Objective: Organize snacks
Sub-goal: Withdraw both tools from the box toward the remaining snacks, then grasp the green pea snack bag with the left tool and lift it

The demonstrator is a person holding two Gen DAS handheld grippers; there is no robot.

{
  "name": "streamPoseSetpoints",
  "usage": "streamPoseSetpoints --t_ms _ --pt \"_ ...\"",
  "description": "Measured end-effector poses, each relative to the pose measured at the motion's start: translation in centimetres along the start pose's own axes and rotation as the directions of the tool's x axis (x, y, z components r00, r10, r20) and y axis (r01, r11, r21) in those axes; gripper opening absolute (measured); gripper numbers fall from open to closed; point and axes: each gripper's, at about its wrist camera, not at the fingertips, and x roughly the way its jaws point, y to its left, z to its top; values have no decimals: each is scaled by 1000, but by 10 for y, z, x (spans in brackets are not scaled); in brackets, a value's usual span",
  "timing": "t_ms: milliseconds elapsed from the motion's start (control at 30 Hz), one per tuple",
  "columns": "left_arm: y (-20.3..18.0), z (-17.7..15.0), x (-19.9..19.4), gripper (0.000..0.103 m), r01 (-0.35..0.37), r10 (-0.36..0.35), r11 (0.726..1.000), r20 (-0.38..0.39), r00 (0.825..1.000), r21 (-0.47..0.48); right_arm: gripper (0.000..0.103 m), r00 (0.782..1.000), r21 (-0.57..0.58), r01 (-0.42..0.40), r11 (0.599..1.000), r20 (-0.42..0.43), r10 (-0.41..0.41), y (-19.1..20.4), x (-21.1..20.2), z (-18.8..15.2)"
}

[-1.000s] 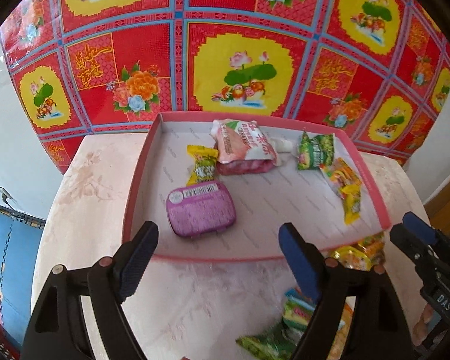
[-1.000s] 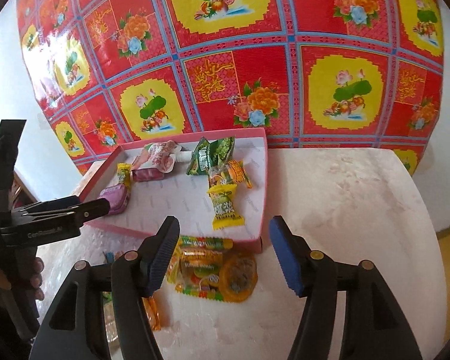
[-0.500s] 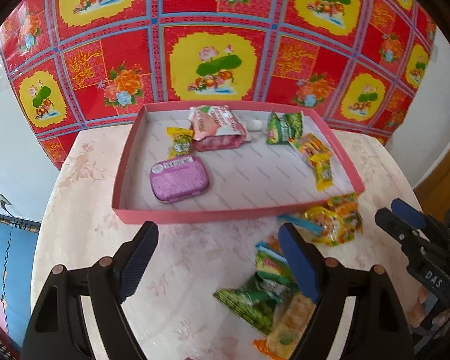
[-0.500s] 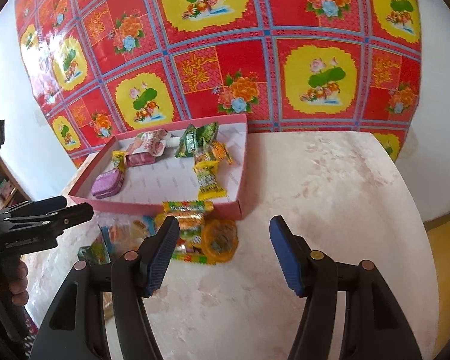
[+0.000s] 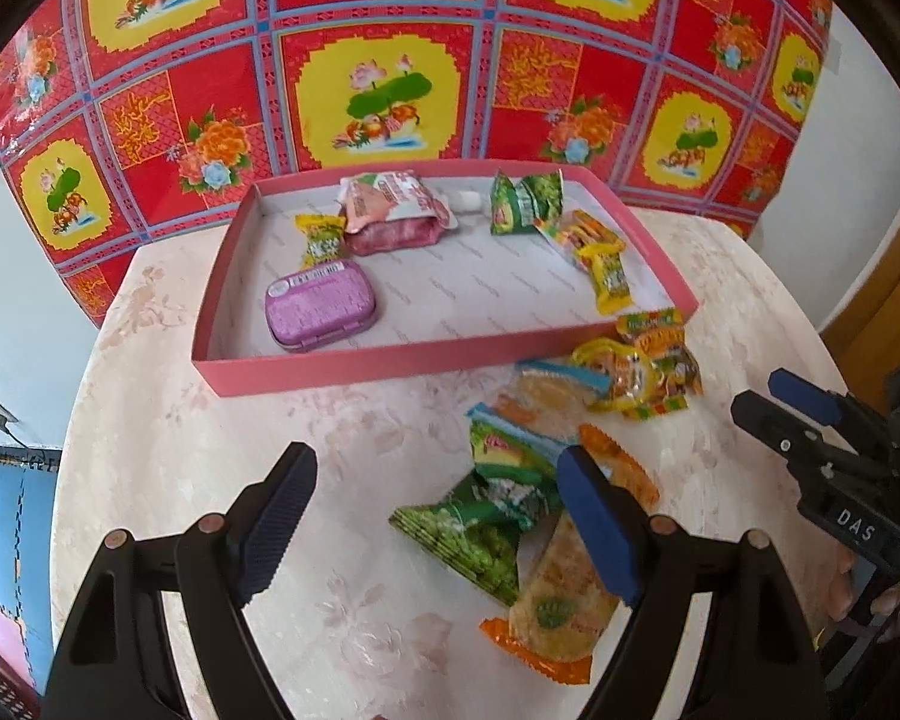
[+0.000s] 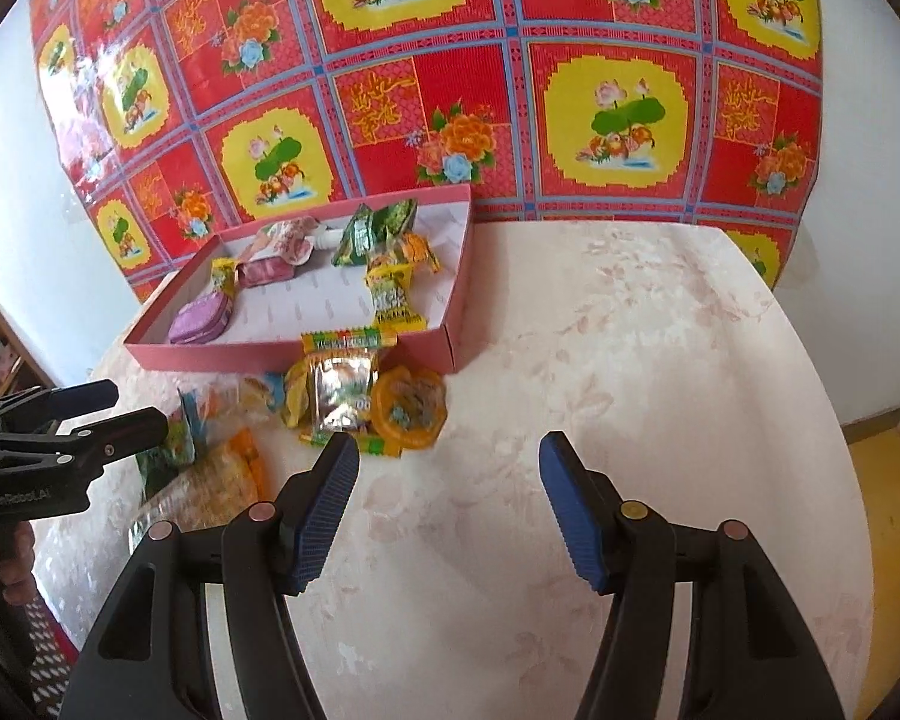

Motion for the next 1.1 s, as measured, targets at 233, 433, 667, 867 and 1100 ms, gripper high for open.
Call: streamPoseSetpoints --t_ms 233,433,667,867,1100 --pt "-4 -8 2 86 17 -17 1000 -18 1000 19 64 1000 -3 -6 1000 -28 6 0 5 -9" --pt "-1 -13 8 79 27 -27 1000 -32 999 4 64 999 -2 -13 1000 -48 13 0 9 -14" --pt "-1 -15 11 65 79 -79 997 -22 997 7 67 999 -19 -7 1000 -43 7 3 10 -17" --pt "6 -14 20 57 59 -60 998 -35 998 -33 69 999 -58 20 998 -44 -23 9 12 -18" --pt "16 -18 22 50 18 -19 999 -19 1000 -51 75 999 -63 20 998 -26 -22 11 12 -21"
